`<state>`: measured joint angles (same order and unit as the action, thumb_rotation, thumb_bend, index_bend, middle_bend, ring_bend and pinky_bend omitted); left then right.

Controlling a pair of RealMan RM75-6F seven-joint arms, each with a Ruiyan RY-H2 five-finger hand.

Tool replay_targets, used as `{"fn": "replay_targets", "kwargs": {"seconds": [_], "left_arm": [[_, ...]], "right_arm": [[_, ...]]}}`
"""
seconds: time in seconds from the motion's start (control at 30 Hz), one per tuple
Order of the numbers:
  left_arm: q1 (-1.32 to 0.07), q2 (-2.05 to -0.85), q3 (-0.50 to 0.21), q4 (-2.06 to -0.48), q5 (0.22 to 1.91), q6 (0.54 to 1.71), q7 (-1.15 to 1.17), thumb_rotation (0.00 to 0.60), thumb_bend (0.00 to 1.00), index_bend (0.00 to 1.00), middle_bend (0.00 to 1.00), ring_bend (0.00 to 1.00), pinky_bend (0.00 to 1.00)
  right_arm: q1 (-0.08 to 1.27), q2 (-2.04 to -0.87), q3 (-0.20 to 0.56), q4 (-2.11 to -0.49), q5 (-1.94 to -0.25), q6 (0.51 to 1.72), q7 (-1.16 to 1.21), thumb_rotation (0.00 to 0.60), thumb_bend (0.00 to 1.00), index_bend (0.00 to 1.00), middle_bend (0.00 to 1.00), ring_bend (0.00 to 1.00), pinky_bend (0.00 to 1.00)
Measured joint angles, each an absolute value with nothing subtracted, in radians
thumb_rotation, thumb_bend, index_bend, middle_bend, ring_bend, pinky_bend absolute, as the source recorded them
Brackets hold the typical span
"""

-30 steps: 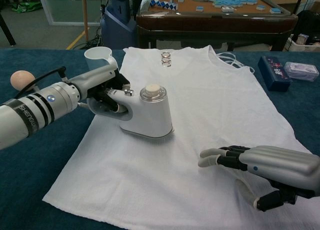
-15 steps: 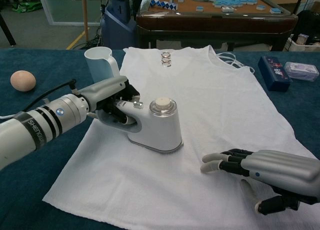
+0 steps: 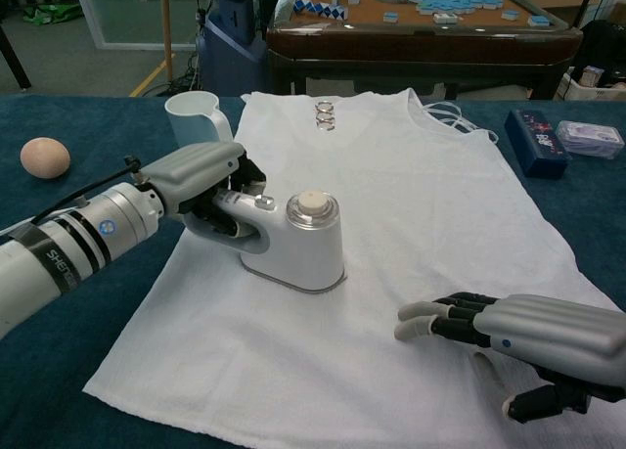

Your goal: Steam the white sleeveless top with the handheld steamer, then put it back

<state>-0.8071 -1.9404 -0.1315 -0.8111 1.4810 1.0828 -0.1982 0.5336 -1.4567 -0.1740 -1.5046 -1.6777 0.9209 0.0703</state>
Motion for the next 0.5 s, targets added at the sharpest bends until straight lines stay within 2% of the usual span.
{"fn": "replay_targets", "kwargs": {"seconds": [0.5], "left_arm": [[-0.781,-1.935,-0.108,-0.617,1.504,1.125,-0.315,0.6,0.27,0.87,0.7,0.57,0.55]], "right_arm": [[0.538,-1.454,-0.177,-1.515,-1.667,0.919,0.058,0.462,0.91,0.0,0.03,0.0,0.0]]}}
